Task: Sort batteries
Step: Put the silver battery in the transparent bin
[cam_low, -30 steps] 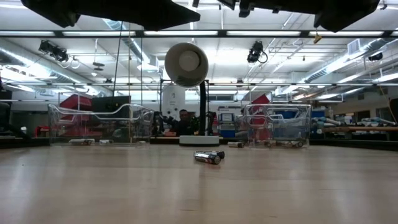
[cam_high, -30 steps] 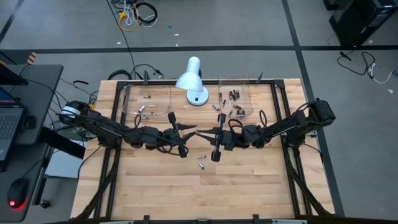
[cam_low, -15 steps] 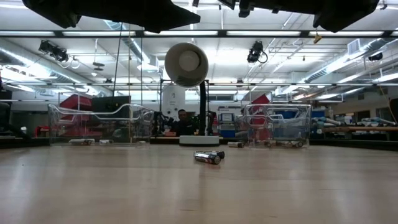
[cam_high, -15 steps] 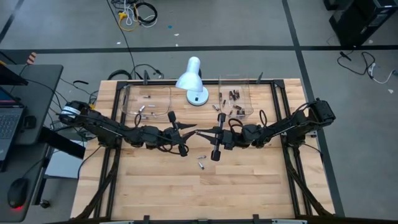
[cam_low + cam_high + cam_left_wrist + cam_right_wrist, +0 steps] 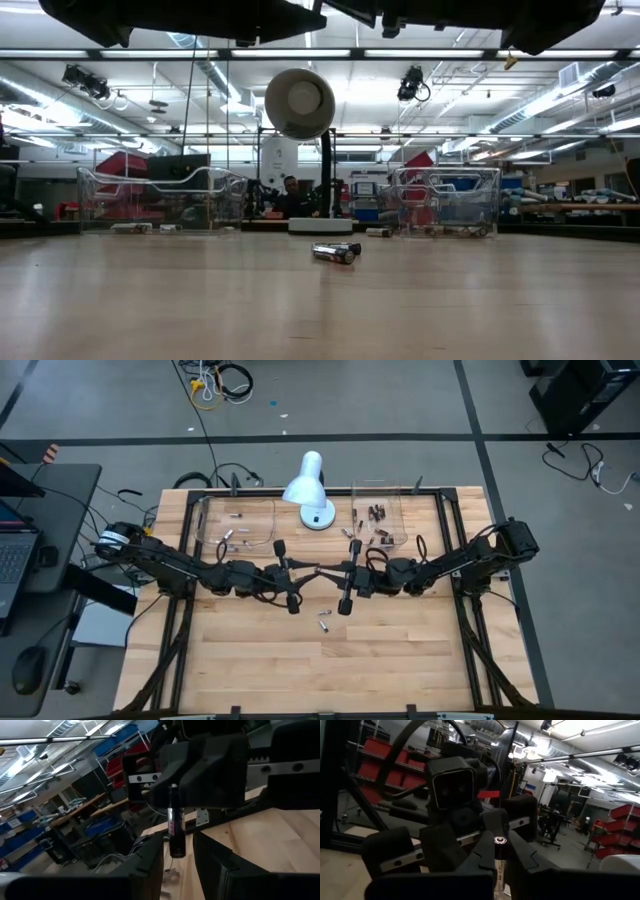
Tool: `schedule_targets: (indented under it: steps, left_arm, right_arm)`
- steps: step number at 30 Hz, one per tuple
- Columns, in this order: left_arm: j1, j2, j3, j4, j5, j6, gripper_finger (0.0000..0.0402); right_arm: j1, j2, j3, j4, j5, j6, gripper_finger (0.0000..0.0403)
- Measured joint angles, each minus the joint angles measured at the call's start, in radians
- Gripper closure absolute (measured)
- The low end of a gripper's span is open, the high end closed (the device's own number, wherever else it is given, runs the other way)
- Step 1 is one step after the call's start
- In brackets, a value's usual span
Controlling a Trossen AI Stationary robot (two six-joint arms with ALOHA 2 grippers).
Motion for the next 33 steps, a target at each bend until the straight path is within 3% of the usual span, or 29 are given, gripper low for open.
schedule_targets:
  steps: [4, 9, 11, 17, 21, 24, 26, 31, 33]
  left_arm:
    - [0.0, 0.0, 0.0, 0.005, 0.0, 0.001, 0.0307]
    - [0.0, 0.0, 0.0, 0.004, -0.027, 0.003, 0.0377]
    - [-0.001, 0.0, 0.0, 0.006, -0.049, 0.006, 0.0387]
    - [-0.011, -0.017, 0.0, -0.018, -0.261, 0.011, 0.0388]
    - [-0.024, -0.055, 0.0, -0.082, -0.455, -0.01, 0.0389]
    - [-0.021, -0.113, 0.015, -0.24, -0.623, -0.075, 0.039]
    - [0.001, -0.164, 0.044, -0.428, -0.653, -0.169, 0.039]
    - [0.099, -0.286, 0.167, -0.97, -0.45, -0.503, 0.0391]
    - [0.134, -0.312, 0.203, -1.146, -0.414, -0.611, 0.0391]
  right_arm:
    - [0.002, 0.0, 0.0, 0.0, 0.0, 0.0, 0.0389]
    - [0.0, 0.0, 0.0, 0.002, -0.001, 0.008, 0.0368]
    - [0.0, 0.0, 0.0, 0.002, 0.0, 0.012, 0.0354]
    - [0.021, -0.007, 0.0, 0.02, 0.123, -0.014, 0.0323]
    - [0.056, -0.04, 0.0, 0.003, 0.314, -0.071, 0.0311]
    - [0.081, -0.078, 0.0, -0.046, 0.472, -0.107, 0.0307]
    - [0.093, -0.104, 0.0, -0.098, 0.512, -0.108, 0.0306]
    - [0.1, -0.17, 0.0, -0.247, 0.512, -0.024, 0.0307]
    - [0.1, -0.19, 0.0, -0.318, 0.509, 0.023, 0.0306]
